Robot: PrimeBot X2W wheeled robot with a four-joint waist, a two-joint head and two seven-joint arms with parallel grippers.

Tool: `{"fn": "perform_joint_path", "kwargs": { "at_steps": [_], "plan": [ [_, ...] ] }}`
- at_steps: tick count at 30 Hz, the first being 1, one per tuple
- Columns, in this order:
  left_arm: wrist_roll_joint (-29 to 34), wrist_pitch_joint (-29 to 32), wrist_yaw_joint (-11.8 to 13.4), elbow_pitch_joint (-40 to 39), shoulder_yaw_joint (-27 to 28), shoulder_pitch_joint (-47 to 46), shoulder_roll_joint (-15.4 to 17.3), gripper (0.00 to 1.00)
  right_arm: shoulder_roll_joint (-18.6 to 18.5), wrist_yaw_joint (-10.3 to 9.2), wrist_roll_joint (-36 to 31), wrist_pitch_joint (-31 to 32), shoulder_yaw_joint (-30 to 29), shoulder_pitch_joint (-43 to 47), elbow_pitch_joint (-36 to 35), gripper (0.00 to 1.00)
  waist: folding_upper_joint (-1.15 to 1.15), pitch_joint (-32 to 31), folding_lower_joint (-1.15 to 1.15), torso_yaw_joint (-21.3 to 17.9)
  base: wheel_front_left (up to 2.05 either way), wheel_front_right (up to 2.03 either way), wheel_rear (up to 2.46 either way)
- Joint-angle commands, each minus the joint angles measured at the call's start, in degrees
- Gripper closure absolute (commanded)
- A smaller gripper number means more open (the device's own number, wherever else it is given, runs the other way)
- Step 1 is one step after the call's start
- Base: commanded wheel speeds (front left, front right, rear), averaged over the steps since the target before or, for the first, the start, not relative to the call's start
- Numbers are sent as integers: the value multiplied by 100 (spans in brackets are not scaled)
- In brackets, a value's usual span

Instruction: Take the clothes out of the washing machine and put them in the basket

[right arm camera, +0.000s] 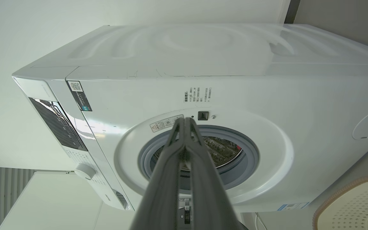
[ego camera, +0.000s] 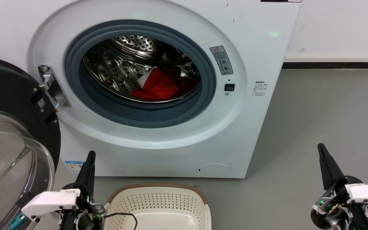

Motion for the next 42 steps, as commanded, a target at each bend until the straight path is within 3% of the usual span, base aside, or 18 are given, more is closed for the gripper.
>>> {"fn": "perform_joint_path", "kwargs": {
  "at_steps": [1,35,36,42],
  "plan": [
    [-11,6,-14,-3,12,-34,-6,100,19,0,-27,-2,5,-70,8,100,0,0,0,0,0,0,0],
    [-11,6,-15,-3,12,-34,-6,100,19,0,-27,-2,5,-70,8,100,0,0,0,0,0,0,0],
    [0,0,0,0,0,0,0,0,0,0,0,0,0,0,0,0,0,0,0,0,0,0,0],
    [36,-146,0,12,-196,-26,-3,0,2,0,-61,-148,49,72,-72,0,0,5,0,-5,0,0,0]
  ]
}}
